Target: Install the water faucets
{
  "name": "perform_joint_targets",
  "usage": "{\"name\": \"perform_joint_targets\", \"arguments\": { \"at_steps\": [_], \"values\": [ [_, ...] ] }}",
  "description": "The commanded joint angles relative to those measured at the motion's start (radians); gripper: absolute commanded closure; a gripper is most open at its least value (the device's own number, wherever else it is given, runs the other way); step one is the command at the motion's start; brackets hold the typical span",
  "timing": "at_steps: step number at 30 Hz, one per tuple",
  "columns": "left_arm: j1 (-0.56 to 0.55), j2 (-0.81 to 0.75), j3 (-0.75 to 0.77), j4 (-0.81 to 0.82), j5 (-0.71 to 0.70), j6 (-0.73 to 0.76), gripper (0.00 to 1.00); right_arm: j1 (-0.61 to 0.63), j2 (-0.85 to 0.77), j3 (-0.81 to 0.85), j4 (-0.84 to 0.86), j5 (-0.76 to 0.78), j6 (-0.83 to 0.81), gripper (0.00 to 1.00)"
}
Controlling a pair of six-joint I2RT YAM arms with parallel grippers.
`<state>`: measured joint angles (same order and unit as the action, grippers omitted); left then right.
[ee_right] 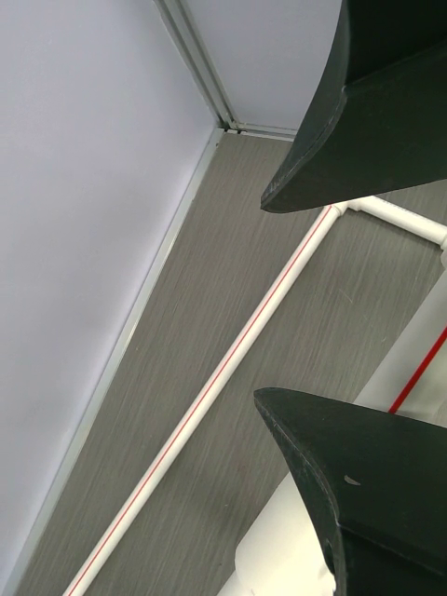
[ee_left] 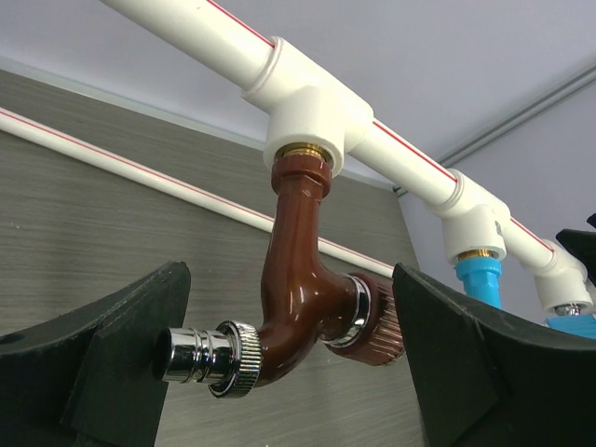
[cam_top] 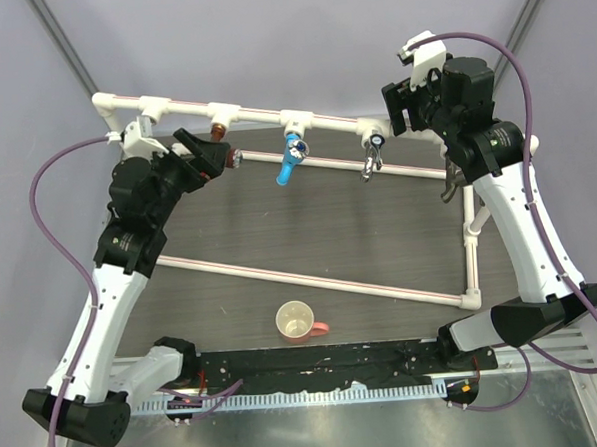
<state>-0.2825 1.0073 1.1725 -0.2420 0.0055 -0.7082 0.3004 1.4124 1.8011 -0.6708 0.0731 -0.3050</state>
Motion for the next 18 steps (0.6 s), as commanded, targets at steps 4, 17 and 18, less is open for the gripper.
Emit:
{"name": "perform_joint_targets", "arguments": {
  "at_steps": [4,17,18],
  "values": [
    [0.002,-0.03,-0.013,0.017,0.044,-0.019,0.21,0.043,0.042,-0.032,-0.151,-0.078,0.003,0.18],
    [-0.017,-0.007,0.088,-0.043,0.047,0.222,0.72,0.046,0.042,-0.032,-0.151,-0.078,0.003,0.18],
    [-0.024,0.0,0.099,-0.066,0.044,0.252,0.73,0.046,0.042,-0.032,-0.151,-0.078,0.003,0.18]
  ]
}}
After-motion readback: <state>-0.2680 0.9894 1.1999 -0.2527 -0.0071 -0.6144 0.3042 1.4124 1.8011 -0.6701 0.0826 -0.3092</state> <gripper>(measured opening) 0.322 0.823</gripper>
